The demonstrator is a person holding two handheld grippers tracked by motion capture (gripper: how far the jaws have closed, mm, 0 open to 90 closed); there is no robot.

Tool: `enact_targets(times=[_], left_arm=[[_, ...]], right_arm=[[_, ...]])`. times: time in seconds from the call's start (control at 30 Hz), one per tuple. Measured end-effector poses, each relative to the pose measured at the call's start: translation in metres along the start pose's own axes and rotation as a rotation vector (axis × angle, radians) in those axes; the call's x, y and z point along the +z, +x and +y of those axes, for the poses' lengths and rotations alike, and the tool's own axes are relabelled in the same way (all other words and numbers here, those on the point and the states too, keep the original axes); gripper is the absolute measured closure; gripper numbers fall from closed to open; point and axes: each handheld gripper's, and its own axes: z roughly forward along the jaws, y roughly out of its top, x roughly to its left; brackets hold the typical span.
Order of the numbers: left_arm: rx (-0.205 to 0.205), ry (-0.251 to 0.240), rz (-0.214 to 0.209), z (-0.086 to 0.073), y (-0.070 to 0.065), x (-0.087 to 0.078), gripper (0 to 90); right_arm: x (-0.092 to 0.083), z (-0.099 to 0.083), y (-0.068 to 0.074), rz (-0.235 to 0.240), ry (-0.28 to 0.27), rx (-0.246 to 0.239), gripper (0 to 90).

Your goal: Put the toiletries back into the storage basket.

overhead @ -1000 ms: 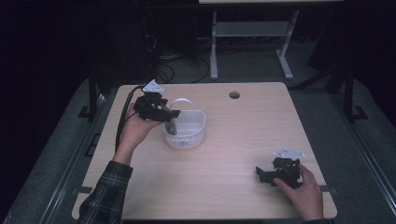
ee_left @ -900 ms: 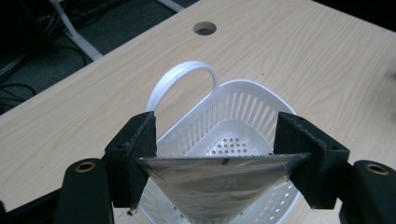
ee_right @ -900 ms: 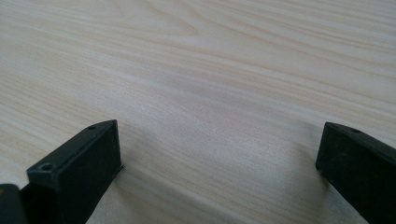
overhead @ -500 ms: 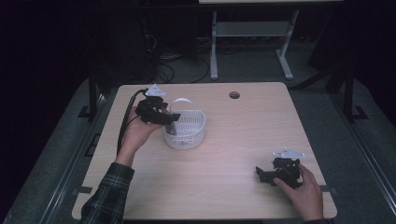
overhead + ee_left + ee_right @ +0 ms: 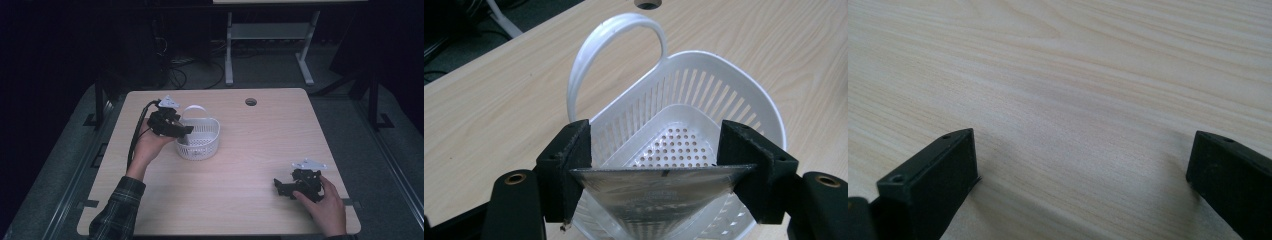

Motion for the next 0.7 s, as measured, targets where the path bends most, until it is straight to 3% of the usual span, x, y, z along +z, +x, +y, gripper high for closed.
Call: enact_targets(times=[0.7], left_arm=[[0.012, 0.017, 0.0, -0.0074, -0.0035, 0.0085, 29.1]], right_arm=[[0.0, 0.0, 0.0, 0.0, 0.0, 0.0, 0.0]])
